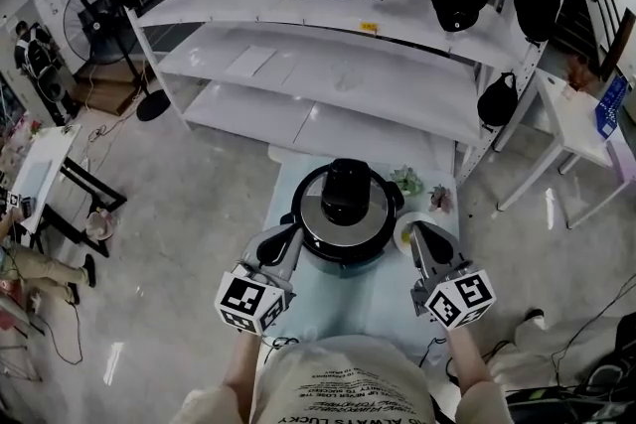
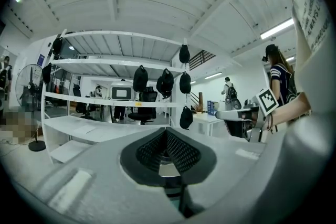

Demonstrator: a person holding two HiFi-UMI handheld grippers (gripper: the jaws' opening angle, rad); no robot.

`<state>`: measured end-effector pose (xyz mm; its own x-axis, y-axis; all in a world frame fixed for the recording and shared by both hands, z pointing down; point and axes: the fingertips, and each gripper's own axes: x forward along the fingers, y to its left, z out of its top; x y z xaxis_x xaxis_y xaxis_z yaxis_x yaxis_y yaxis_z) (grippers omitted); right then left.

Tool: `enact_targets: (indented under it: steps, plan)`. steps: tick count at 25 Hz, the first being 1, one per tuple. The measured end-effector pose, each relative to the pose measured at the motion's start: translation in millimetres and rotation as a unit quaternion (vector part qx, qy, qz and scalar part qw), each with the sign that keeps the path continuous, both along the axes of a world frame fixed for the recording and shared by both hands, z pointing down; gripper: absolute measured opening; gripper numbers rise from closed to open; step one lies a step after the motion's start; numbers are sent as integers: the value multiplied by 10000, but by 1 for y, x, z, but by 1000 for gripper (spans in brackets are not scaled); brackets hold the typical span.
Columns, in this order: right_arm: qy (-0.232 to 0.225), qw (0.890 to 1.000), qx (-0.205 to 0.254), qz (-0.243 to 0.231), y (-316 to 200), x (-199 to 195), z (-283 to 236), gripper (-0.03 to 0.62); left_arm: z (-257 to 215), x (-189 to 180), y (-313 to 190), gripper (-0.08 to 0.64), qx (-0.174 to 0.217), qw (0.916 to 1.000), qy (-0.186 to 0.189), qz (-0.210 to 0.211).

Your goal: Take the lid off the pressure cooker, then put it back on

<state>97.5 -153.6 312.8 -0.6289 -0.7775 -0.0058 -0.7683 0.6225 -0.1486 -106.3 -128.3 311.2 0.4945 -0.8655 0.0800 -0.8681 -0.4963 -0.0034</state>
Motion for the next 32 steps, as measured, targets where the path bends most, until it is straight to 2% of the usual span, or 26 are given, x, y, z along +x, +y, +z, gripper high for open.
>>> enact_targets:
  steps: [11, 32]
  plan:
    - [-65, 9999, 55, 142, 8, 8, -4, 5, 2, -9, 9, 25, 53, 9992, 10, -389]
    - [-57, 9998, 10, 198, 10, 22, 6, 5, 2, -5, 7, 25, 31, 9986, -106, -524]
